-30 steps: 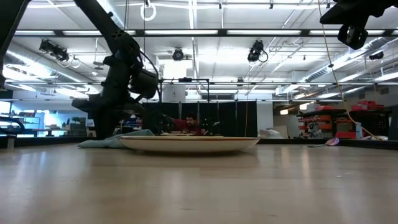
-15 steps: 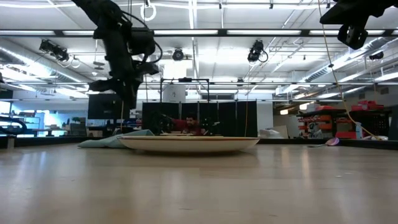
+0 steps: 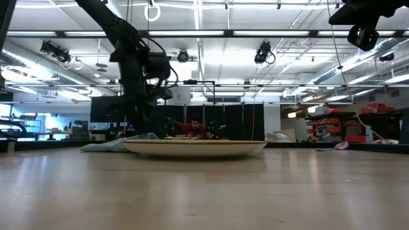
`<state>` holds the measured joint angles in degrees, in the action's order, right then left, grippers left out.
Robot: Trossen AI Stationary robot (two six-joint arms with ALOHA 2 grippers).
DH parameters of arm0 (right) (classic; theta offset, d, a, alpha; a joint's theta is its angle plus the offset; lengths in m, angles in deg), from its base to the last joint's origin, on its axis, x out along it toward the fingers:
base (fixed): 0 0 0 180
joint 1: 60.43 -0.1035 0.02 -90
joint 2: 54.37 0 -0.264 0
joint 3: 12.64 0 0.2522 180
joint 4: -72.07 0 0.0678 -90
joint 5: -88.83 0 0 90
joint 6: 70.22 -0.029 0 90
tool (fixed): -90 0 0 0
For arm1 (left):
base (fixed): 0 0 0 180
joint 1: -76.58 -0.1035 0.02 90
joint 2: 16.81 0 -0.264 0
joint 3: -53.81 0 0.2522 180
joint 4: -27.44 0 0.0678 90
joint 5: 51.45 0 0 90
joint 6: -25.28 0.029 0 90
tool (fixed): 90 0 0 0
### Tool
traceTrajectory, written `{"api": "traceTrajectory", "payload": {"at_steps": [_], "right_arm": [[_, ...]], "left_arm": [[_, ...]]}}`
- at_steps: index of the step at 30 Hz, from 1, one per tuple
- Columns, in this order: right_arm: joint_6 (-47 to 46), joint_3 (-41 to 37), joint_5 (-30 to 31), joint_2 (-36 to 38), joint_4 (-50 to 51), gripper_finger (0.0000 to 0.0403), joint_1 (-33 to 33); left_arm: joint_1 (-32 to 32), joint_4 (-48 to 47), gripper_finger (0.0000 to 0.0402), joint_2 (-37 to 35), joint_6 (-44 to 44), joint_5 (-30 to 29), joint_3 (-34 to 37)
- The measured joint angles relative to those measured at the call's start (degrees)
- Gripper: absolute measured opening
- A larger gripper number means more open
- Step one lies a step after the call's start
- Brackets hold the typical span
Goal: Set table place
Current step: Move the blue napkin to the top left of the table
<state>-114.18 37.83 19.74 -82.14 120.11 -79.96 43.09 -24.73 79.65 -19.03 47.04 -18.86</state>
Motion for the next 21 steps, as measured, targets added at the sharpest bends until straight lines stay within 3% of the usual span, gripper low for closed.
{"api": "traceTrajectory", "payload": {"at_steps": [14, 21], "right_arm": [[-1.02, 0.00, 0.00, -0.02, 0.00, 0.0017, 0.00], [-1.51, 0.00, 0.00, -0.02, 0.00, 0.0017, 0.02]], "left_arm": [[0.49, -4.71, 0.0055, 7.89, -0.26, -1.04, -0.35], [-3.14, -7.11, 0.0053, 8.13, 1.46, -1.81, -0.15]]}}
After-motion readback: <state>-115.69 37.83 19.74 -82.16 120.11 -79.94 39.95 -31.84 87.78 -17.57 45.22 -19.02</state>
